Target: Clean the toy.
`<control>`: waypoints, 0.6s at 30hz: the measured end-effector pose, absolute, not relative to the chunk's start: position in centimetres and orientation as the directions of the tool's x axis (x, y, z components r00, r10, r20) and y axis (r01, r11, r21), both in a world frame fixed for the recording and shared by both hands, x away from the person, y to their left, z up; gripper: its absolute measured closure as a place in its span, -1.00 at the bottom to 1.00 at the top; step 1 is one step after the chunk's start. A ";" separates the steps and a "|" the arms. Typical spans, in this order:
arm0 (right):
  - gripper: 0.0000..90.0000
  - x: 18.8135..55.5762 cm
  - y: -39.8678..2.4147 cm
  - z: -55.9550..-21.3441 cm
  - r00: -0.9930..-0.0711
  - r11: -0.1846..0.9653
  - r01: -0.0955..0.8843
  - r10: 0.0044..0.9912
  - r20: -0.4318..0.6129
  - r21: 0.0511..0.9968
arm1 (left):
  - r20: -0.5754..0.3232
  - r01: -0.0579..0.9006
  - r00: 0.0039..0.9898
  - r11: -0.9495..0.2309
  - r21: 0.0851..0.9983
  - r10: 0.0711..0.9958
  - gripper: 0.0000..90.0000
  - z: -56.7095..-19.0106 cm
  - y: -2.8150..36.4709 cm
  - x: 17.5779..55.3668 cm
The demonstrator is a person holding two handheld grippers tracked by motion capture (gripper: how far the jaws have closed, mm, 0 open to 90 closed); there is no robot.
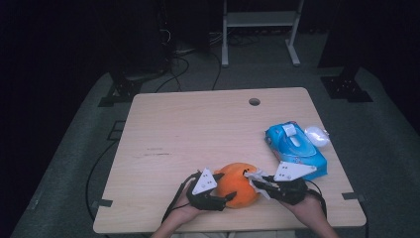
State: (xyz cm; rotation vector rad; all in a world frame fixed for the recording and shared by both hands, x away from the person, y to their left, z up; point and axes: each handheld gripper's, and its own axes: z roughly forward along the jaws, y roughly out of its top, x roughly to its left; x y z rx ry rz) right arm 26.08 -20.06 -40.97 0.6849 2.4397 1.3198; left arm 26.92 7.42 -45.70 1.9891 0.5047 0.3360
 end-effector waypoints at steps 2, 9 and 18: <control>0.78 26.8 -20.9 -41.4 -0.833 0.442 0.309 0.553 0.015 0.842 | 0.007 0.208 0.875 -0.389 0.898 0.484 -0.37 -45.4 7.3 26.9; 0.76 27.0 -25.5 -42.6 -0.768 0.420 0.401 0.639 0.049 0.814 | -0.021 0.188 0.892 -0.328 0.926 0.452 -0.45 -43.1 7.4 27.1; 0.55 27.5 -28.4 -43.7 -0.712 0.389 0.460 0.699 0.069 0.799 | 0.000 0.195 0.902 -0.407 0.892 0.432 -0.52 -41.9 4.6 28.6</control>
